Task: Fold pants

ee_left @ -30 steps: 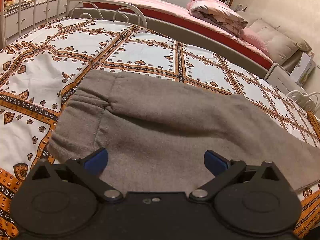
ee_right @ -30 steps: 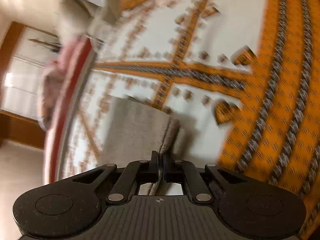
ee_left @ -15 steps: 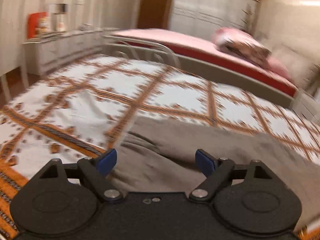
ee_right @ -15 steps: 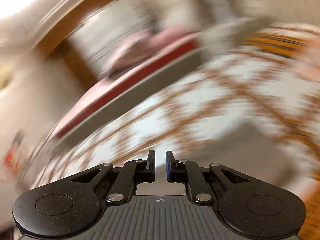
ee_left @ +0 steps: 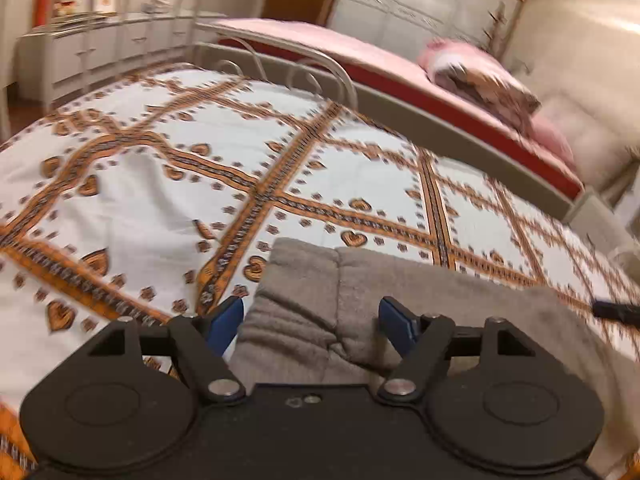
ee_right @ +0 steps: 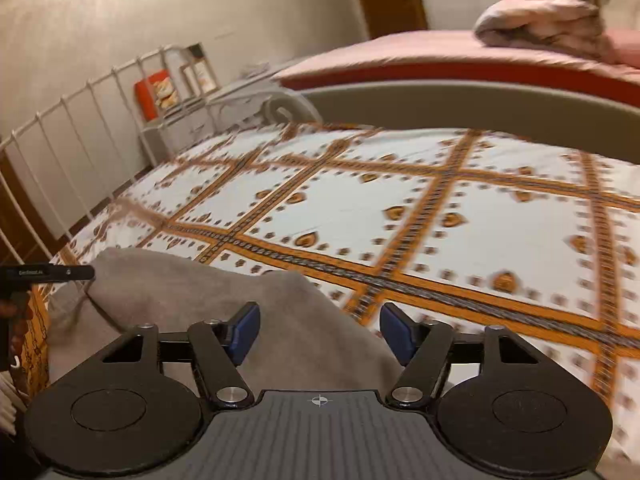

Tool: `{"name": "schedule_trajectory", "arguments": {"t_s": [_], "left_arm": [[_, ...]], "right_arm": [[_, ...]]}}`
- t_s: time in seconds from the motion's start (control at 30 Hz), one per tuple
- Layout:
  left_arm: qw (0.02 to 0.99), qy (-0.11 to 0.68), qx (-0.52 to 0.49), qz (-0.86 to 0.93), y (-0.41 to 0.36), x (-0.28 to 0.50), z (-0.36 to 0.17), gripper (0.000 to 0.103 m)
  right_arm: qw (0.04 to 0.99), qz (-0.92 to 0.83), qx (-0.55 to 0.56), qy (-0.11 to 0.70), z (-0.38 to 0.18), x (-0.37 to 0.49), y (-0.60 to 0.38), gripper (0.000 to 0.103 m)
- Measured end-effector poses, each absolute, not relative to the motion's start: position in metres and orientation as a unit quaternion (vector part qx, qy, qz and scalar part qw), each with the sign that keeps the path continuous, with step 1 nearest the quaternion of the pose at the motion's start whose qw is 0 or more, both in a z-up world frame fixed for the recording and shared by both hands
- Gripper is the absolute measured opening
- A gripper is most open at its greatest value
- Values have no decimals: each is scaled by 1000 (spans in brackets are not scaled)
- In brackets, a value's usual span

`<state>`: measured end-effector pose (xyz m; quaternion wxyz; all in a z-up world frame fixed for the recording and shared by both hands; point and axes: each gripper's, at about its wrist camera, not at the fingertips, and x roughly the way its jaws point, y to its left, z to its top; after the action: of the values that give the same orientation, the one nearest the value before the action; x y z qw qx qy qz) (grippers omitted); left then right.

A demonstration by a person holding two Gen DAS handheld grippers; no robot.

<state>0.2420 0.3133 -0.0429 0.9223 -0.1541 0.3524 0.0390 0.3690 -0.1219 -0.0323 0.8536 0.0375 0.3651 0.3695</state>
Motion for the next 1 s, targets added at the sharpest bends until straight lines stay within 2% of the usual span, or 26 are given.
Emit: {"name": "schedule_trajectory", "arguments": {"t_s": [0.2,0.27,0.3,0.33,0.37,0.43,0.53,0.63,0.7,0.77,0.83,0.9,0.93,1.0], "left_arm": [[920,356,-164,6,317,257,-56,67],[918,359,-168,-6,318,259,-60,63],[916,361,-173,-16,319,260,-62,52],[914,362,-180,-30,319,262,-63,46],[913,365,-179,-35,317,263,-64,44],[918,360,-164,-34,313,263,-62,37],[934,322,-152,-24,312,260,-47,28],[937,326,-128,-5,309,267,-52,28],[932,344,-115,3,307,272,-68,36],[931,337,-138,16,314,268,-65,47],[935,322,-147,39,318,258,-55,69],[941,303,-133,73,317,242,-45,84],[943,296,-130,85,319,233,-39,87],[939,294,-154,92,325,217,-30,85]], "right_arm": [[837,394,10,380,-47,394,-92,52],[830,404,3,384,-50,400,-85,47],[824,411,-4,390,-51,402,-81,33],[816,418,-16,398,-52,403,-78,24],[808,428,-27,403,-54,404,-74,7],[808,433,-48,396,-52,402,-69,3],[835,409,11,368,-36,410,-82,3],[854,387,14,348,-35,410,-83,3],[842,364,-36,395,-57,412,-66,3],[851,354,-57,384,-62,402,-64,3],[861,342,-37,374,-49,396,-76,3],[874,336,-15,350,-31,384,-99,3],[881,333,-16,336,-21,375,-114,3],[891,328,-21,315,-2,354,-148,3]]}}
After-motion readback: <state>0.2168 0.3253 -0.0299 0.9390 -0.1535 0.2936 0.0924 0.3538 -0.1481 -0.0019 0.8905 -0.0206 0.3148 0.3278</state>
